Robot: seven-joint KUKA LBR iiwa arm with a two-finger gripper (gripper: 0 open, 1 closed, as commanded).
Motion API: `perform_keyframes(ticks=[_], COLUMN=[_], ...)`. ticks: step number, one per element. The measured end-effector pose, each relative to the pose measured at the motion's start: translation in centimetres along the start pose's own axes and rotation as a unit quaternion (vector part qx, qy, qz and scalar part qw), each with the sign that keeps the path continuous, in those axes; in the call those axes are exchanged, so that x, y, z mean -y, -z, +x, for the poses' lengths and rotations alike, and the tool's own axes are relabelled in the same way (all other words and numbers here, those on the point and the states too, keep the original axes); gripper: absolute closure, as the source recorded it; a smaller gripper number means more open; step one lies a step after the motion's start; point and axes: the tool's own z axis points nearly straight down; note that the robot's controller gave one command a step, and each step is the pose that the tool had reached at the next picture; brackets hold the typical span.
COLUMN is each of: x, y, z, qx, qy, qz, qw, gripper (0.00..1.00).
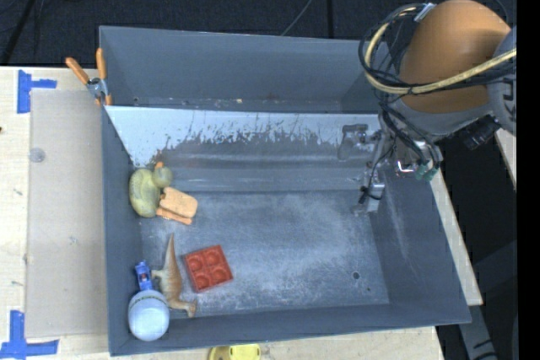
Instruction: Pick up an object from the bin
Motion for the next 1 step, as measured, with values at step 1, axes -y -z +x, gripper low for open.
perform_keyframes(ticks=[1], x=[-0.03], y=[0.48], z=[-0.11], qx=[0.0038], qy=[0.001], qz=[0.000], qw=[1.0000], gripper=[0.00])
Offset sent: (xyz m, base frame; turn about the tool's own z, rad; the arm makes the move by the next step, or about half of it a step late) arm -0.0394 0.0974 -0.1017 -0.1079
